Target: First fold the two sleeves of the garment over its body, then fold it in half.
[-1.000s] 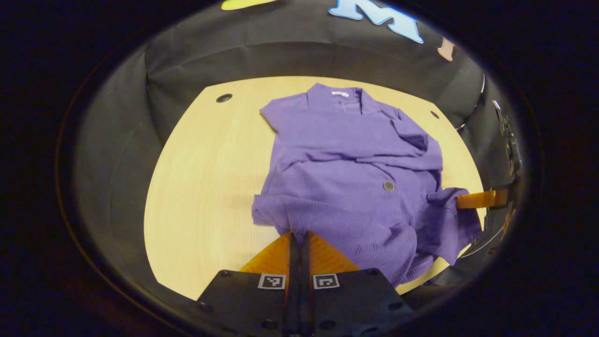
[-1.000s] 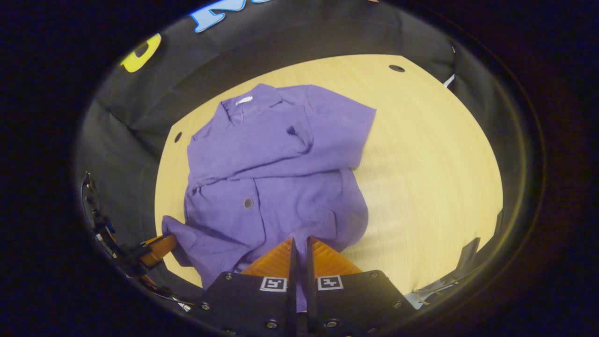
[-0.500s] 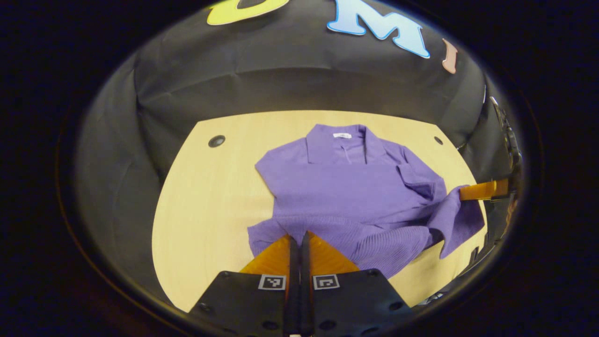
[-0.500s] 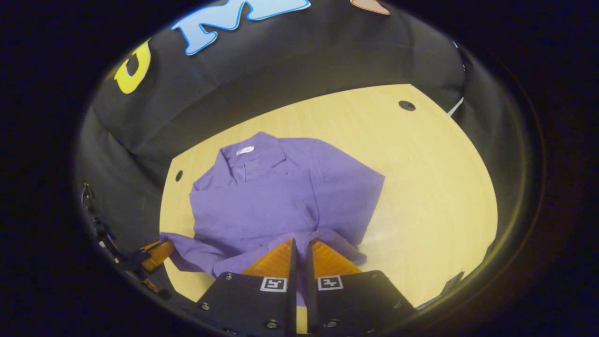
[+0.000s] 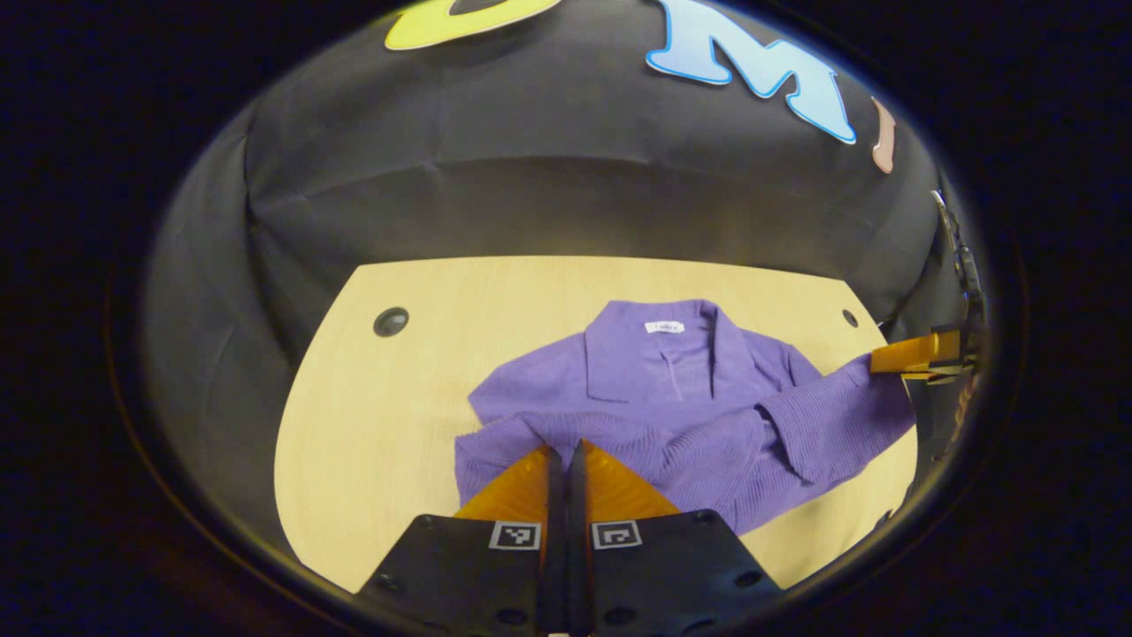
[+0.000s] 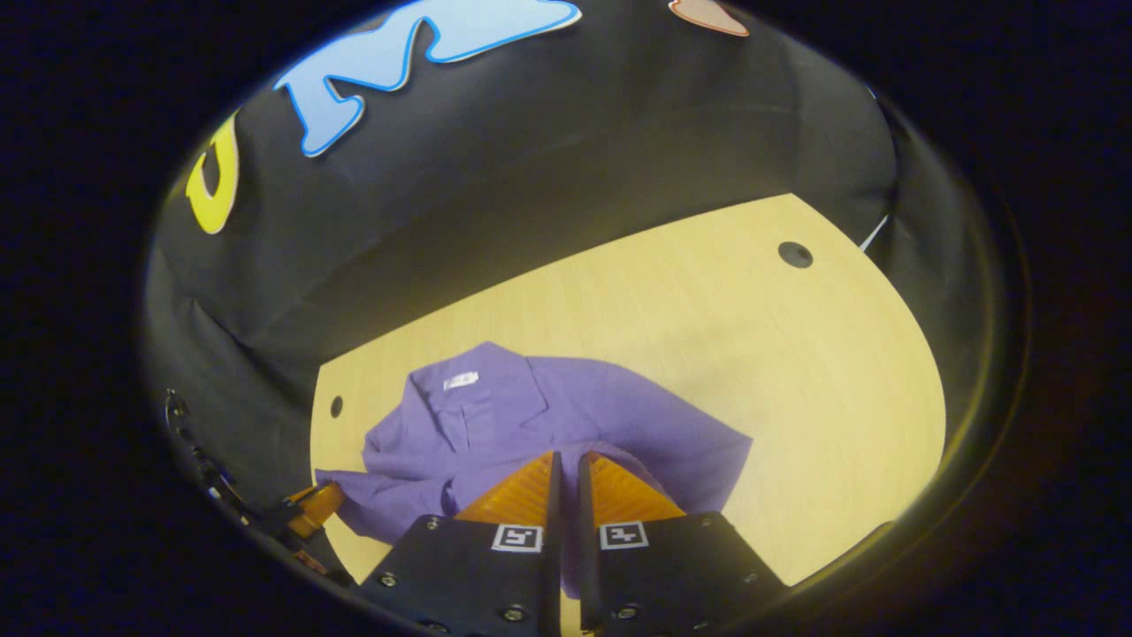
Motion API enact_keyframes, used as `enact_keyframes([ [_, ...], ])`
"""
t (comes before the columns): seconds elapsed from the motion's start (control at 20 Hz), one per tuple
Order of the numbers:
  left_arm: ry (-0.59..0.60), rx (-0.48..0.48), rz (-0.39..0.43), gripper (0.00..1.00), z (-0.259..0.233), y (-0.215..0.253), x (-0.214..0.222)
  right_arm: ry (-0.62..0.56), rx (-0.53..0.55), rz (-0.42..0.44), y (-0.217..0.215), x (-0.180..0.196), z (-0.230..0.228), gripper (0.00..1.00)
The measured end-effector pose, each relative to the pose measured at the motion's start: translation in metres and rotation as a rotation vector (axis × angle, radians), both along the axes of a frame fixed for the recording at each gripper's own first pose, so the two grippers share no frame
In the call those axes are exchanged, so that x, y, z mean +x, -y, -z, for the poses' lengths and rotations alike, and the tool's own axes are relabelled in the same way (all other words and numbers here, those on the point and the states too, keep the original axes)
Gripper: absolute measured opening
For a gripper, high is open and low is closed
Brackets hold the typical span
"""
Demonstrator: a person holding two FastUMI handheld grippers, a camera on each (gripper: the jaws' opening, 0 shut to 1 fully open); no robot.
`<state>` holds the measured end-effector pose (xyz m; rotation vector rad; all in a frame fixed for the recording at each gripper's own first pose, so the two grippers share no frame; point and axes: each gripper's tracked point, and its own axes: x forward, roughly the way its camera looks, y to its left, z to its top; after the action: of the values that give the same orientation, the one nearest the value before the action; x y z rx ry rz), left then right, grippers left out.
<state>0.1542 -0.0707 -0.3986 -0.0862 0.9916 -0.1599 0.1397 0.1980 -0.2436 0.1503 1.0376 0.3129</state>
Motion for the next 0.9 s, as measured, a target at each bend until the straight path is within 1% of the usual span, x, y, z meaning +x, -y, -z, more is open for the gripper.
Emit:
enact_keyframes([
  [0.2, 0.021, 0.011, 0.011, 0.07, 0.015, 0.004, 0.039, 0.03, 0.005, 0.028, -0.011, 0.04, 0.006, 0.09],
  [0.35, 0.021, 0.008, -0.016, 0.07, 0.024, 0.0, 0.062, 0.065, 0.008, 0.052, -0.017, 0.072, 0.008, 0.09],
  [0.45, 0.017, -0.006, -0.036, 0.07, 0.031, -0.001, 0.075, 0.058, 0.007, 0.07, -0.017, 0.085, 0.013, 0.08],
  [0.6, 0.008, 0.014, -0.03, 0.06, 0.048, -0.003, 0.086, 0.037, -0.003, 0.069, -0.018, 0.087, 0.03, 0.08],
  [0.75, -0.026, 0.044, -0.019, 0.07, 0.072, -0.002, 0.088, 0.024, -0.031, 0.034, -0.019, 0.082, 0.04, 0.09],
  [0.9, -0.043, 0.051, -0.026, 0.07, 0.086, -0.003, 0.09, 0.022, -0.058, 0.002, -0.02, 0.08, 0.052, 0.09],
])
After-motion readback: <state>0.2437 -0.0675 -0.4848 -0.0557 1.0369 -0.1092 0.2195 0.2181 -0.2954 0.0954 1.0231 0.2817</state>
